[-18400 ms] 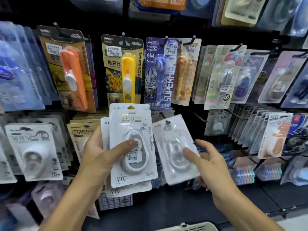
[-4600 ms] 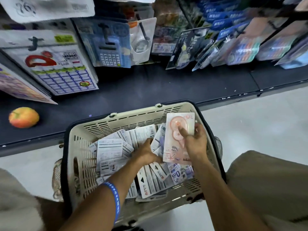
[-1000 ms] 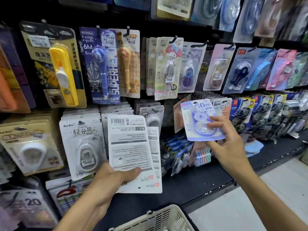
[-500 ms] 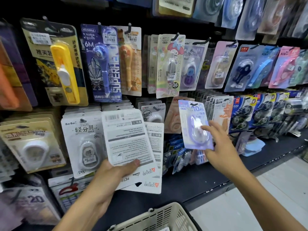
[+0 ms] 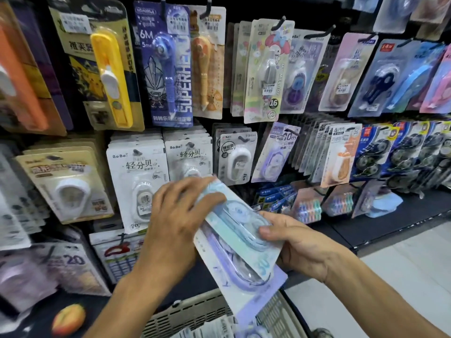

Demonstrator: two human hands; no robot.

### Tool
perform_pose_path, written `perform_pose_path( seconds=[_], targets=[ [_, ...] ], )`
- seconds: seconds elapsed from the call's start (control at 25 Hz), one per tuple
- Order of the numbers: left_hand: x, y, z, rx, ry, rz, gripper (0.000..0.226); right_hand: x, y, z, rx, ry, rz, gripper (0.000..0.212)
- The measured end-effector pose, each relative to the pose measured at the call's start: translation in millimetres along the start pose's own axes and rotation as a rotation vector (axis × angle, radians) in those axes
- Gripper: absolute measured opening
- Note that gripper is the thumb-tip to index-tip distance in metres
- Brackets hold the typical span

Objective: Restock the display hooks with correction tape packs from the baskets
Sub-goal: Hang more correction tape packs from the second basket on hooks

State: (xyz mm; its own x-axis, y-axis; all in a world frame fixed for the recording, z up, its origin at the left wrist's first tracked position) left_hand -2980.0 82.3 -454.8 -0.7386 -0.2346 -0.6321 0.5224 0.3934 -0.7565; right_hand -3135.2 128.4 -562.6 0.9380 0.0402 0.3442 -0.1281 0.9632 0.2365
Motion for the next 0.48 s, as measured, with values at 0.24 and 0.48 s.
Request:
perform_pose_path(
  seconds=[0.24, 0.48],
  targets=[
    [75, 41, 25, -1.164, 1.573, 0.144, 0.045, -11, 2, 29, -0.281, 0.093, -0.317, 0.057],
    [67, 28, 39, -0.985, 1.447, 0.04, 0.046, -70, 46, 88, -0.441, -0.009, -0.648, 0.037]
  ],
)
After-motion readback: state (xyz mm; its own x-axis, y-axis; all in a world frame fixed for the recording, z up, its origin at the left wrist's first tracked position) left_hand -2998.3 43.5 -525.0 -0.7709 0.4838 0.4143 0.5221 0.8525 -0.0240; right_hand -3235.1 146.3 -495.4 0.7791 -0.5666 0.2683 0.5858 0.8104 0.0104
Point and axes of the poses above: each hand's wrist, its own y-axis away from the middle knuckle, its own x-axis out of the palm, z = x × y, the point moved 10 cm from there along -y, towards the middle knuckle
